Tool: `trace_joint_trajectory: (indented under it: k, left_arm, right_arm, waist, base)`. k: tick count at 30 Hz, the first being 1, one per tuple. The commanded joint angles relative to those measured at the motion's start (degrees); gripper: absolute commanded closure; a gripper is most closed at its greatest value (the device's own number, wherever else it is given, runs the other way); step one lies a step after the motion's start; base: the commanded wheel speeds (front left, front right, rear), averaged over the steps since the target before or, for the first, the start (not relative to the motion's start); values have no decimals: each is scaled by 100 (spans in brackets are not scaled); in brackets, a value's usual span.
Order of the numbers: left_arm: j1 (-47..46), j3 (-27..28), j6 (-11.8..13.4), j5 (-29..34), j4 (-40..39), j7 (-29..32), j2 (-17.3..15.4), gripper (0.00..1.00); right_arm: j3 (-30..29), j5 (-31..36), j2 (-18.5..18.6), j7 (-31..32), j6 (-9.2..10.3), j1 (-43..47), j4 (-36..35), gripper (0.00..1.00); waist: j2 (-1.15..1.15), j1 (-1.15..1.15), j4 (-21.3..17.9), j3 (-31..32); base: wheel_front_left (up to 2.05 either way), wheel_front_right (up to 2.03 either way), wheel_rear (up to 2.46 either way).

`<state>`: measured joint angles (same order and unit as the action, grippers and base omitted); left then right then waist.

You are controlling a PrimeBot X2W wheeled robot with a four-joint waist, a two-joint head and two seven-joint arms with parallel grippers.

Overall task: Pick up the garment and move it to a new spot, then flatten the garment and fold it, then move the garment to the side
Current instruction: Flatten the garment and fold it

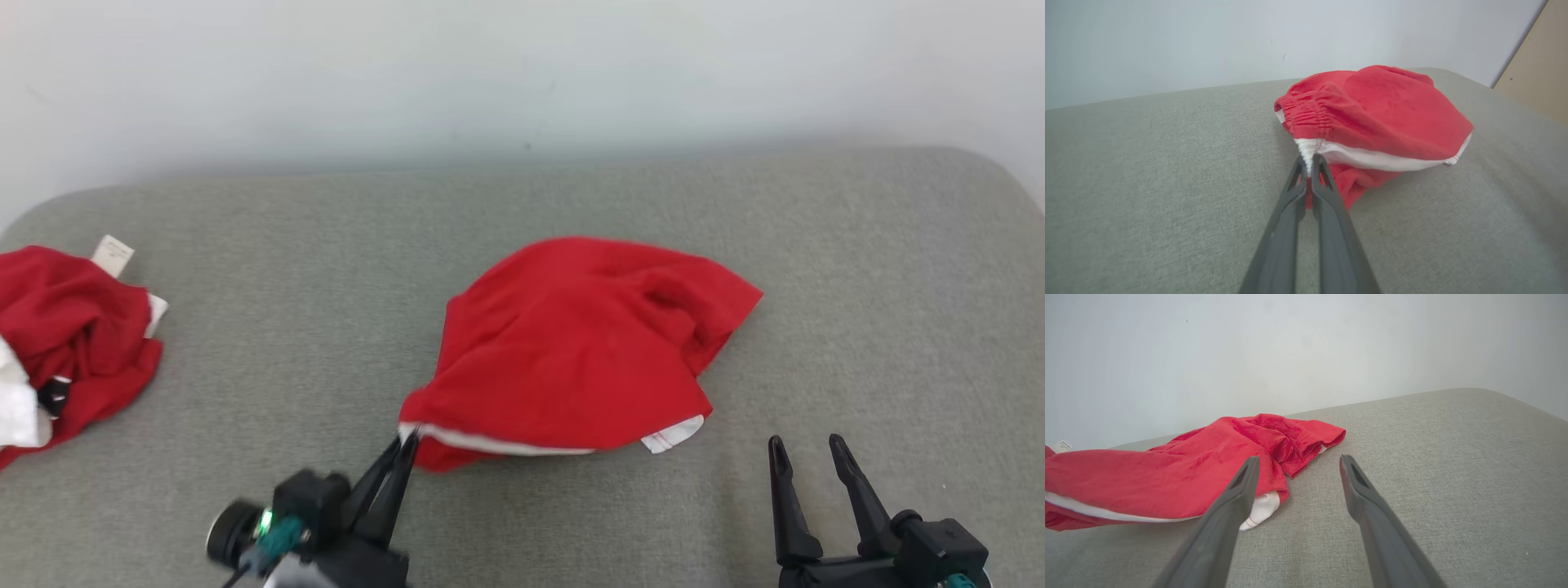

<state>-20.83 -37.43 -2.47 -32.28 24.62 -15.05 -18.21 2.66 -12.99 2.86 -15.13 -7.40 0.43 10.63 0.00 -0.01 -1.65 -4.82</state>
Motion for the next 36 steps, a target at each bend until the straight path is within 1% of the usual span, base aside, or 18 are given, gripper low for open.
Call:
trace_joint_trajectory:
  k: [1, 6, 12, 13, 14, 15, 21, 23, 24, 28, 34, 36]
  left_arm:
    - [253, 83, 34, -64, -71, -18, -30, 100]
    - [1006, 403, 24, -101, -58, -18, -102, 100]
    - [1502, 780, -22, -35, 94, -19, 92, 100]
    - [1522, 867, 0, 40, 57, -19, 125, 70]
    - [1541, 961, 13, 97, -18, -19, 166, 4]
    - [1567, 1064, 4, 170, -97, -19, 212, 0]
    - [1717, 1761, -102, 643, -804, -19, 415, 0]
    - [1766, 1994, -114, 804, -1043, -19, 473, 0]
    - [1766, 1994, -114, 804, -1043, -19, 473, 0]
    - [1907, 2482, -169, 1112, -1493, -19, 637, 0]
    - [2109, 3070, -242, 1436, -1791, -19, 747, 0]
    - [2205, 3259, -232, 1565, -1803, -19, 729, 0]
  right_arm:
    - [-2, 50, 4, -1, -18, 74, 7, 0]
    - [5, 101, 4, -2, -18, 154, 36, 0]
    - [-4, 147, 4, -1, -18, 211, 42, 0]
    - [-14, 148, 4, -2, -18, 210, 41, 0]
    - [-16, 152, 3, -1, -18, 211, 38, 0]
    - [-25, 155, 3, -1, -18, 218, 35, 0]
    - [-29, 136, 4, -2, -18, 235, 47, 0]
    - [-24, 126, 4, -2, -18, 235, 51, 0]
    - [-24, 126, 4, -2, -18, 235, 51, 0]
    - [-21, 103, 4, -2, -18, 247, 41, 0]
    - [-77, 164, 4, -1, -18, 304, 56, 0]
    - [-92, 170, 3, -1, -18, 321, 54, 0]
  waist:
    - [0, 1, 258, 262]
    - [0, 1, 310, 397]
    - [0, 1, 341, 499]
    - [0, 1, 354, 509]
    - [0, 1, 370, 517]
    - [0, 1, 388, 526]
    - [0, 1, 445, 578]
    - [0, 1, 443, 594]
    - [0, 1, 443, 594]
    - [0, 1, 413, 622]
    - [0, 1, 356, 656]
    - [0, 1, 336, 662]
  base:
    - [0, 0, 0]
    - [0, 0, 0]
    - [0, 0, 0]
    - [0, 0, 0]
    - [0, 0, 0]
    - [0, 0, 0]
    - [0, 0, 0]
    - [0, 0, 0]
    - [0, 0, 0]
    - [0, 0, 0]
    - [0, 0, 0]
    - [0, 0, 0]
